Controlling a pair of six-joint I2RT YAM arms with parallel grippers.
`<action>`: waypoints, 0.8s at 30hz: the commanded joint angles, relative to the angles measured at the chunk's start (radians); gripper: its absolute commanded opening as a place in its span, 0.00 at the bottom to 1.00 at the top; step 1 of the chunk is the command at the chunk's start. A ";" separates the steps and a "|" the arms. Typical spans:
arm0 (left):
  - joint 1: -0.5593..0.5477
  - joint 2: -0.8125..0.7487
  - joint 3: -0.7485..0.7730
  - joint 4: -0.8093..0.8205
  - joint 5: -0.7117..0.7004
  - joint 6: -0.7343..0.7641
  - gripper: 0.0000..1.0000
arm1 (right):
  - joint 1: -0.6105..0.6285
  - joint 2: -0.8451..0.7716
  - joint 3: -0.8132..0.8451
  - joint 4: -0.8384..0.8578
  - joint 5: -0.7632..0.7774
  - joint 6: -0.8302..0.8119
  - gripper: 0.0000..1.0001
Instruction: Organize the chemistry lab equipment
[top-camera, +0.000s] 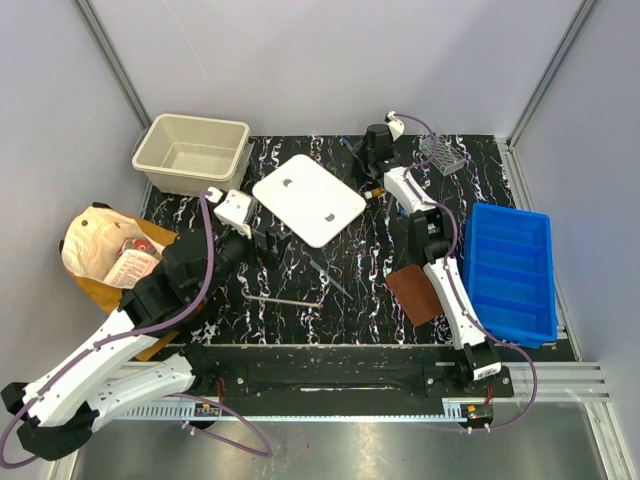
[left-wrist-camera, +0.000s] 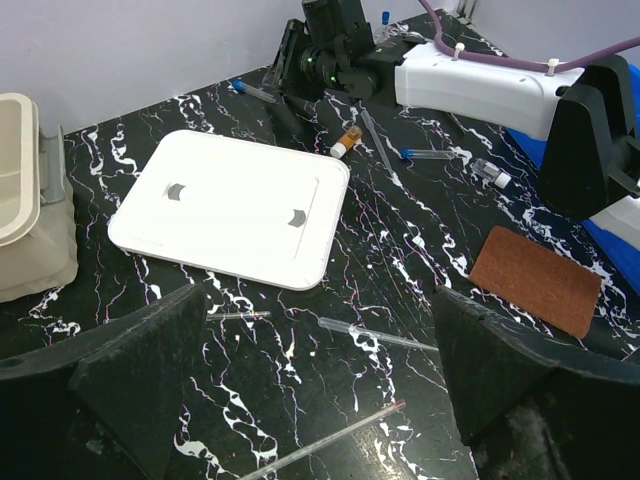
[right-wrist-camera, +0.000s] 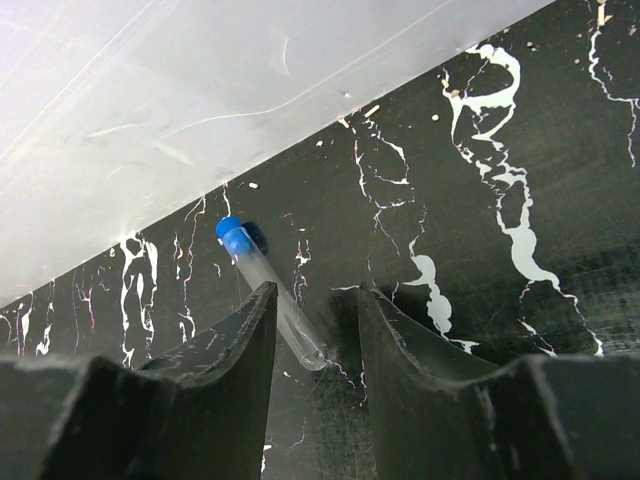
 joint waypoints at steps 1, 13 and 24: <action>0.003 -0.022 -0.006 0.066 0.005 -0.014 0.99 | 0.013 -0.054 0.019 -0.087 0.017 0.009 0.45; 0.003 -0.031 -0.011 0.070 -0.001 -0.013 0.99 | 0.031 -0.056 0.010 -0.030 -0.054 -0.046 0.46; 0.005 -0.032 -0.011 0.072 0.000 -0.011 0.99 | 0.046 -0.035 0.033 -0.058 -0.063 0.019 0.42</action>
